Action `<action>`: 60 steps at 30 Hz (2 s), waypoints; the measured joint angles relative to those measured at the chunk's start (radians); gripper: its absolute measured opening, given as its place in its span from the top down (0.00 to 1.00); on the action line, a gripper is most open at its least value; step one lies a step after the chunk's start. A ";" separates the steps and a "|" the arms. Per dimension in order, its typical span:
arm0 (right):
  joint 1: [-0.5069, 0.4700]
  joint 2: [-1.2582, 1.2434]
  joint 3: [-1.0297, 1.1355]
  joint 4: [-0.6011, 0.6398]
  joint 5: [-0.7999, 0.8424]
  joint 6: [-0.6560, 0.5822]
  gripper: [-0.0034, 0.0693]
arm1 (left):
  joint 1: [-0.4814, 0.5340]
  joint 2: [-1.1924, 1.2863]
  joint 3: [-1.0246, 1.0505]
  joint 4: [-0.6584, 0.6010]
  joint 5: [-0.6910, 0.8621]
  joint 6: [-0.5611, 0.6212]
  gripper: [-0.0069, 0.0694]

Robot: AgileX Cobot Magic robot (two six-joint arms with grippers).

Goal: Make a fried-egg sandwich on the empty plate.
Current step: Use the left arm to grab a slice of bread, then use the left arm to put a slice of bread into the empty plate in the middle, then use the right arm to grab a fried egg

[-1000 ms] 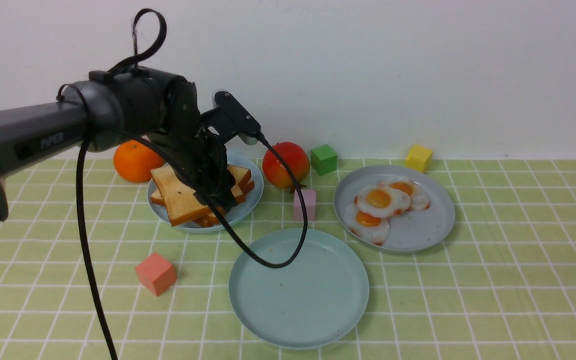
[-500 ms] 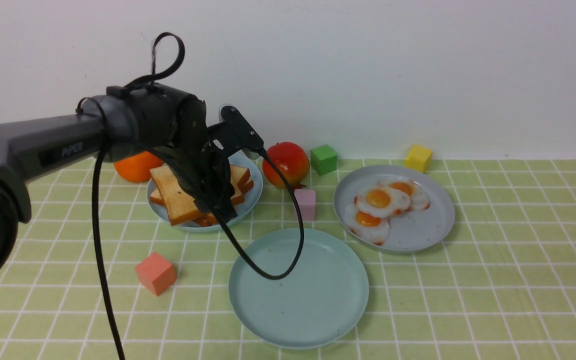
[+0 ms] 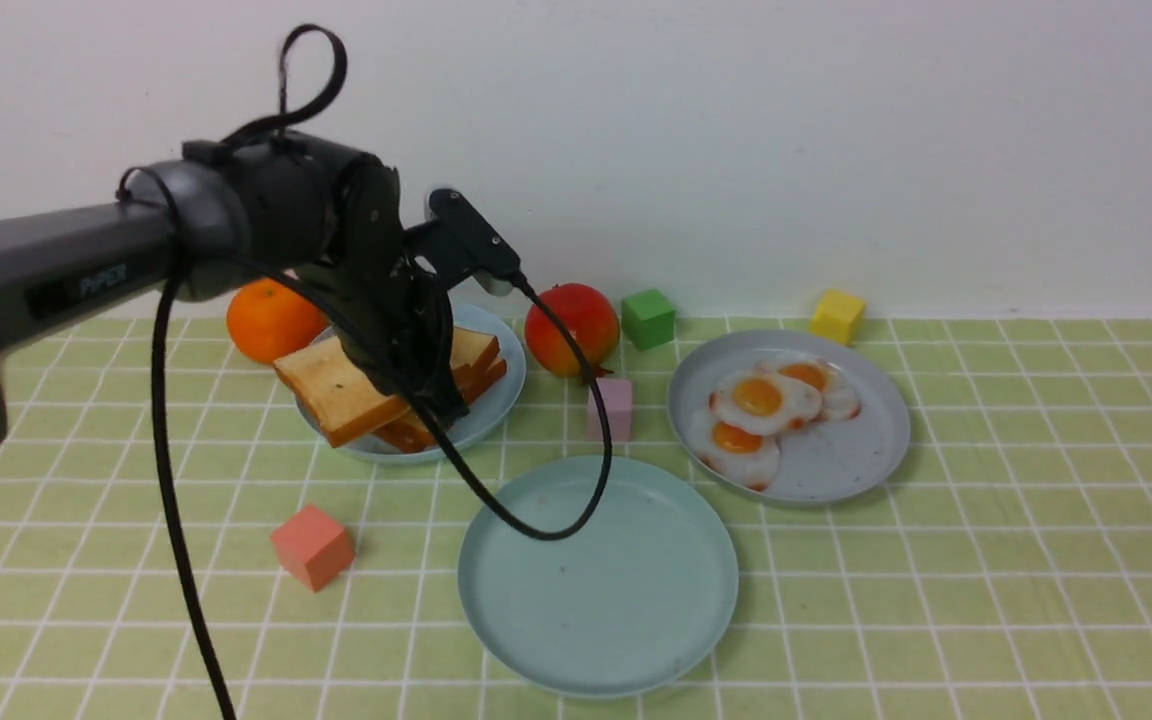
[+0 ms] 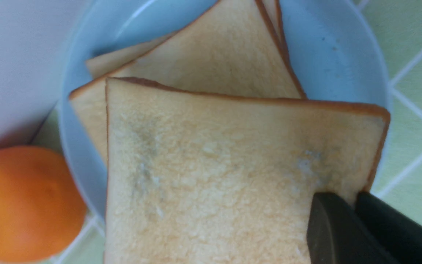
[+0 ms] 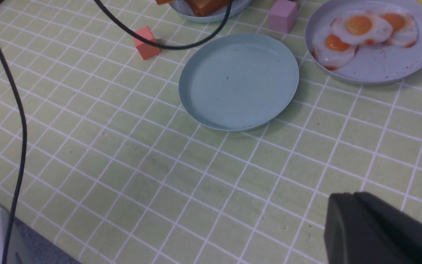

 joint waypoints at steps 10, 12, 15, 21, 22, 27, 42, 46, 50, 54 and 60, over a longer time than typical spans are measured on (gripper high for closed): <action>0.000 0.000 0.000 -0.042 0.017 0.000 0.89 | -0.286 -0.095 0.000 -0.005 0.200 -0.268 0.88; 0.000 0.000 0.000 -0.052 0.029 0.000 0.89 | -0.336 -0.075 0.000 0.003 0.198 -0.285 0.88; 0.000 -0.001 0.000 -0.055 0.045 0.000 0.89 | -0.393 -0.028 0.000 0.034 0.179 -0.317 0.88; 0.000 -0.011 0.000 -0.069 0.063 -0.003 0.89 | -0.413 0.042 0.000 0.065 0.119 -0.331 0.88; 0.000 -0.013 0.000 -0.069 0.064 -0.003 0.89 | -0.413 0.047 0.000 0.061 0.116 -0.332 0.88; 0.000 -0.020 0.000 -0.069 0.068 -0.003 0.88 | -0.413 0.057 0.000 0.023 0.111 -0.334 0.85; 0.000 0.000 0.000 -0.071 0.053 -0.003 0.85 | -0.413 -0.003 0.000 -0.065 0.168 -0.394 0.38; 0.000 0.092 0.000 -0.071 -0.004 -0.002 0.84 | -0.413 -0.155 0.000 -0.073 0.221 -0.443 0.51; 0.000 0.222 0.000 -0.065 -0.110 -0.015 0.83 | -0.414 -0.398 0.011 -0.072 0.278 -0.495 0.81; 0.000 0.393 -0.004 -0.021 -0.228 -0.092 0.83 | -0.414 -0.661 0.121 -0.073 0.262 -0.517 0.93; 0.000 0.688 -0.086 0.031 -0.302 -0.223 0.82 | -0.414 -1.101 0.494 -0.092 0.109 -0.577 0.93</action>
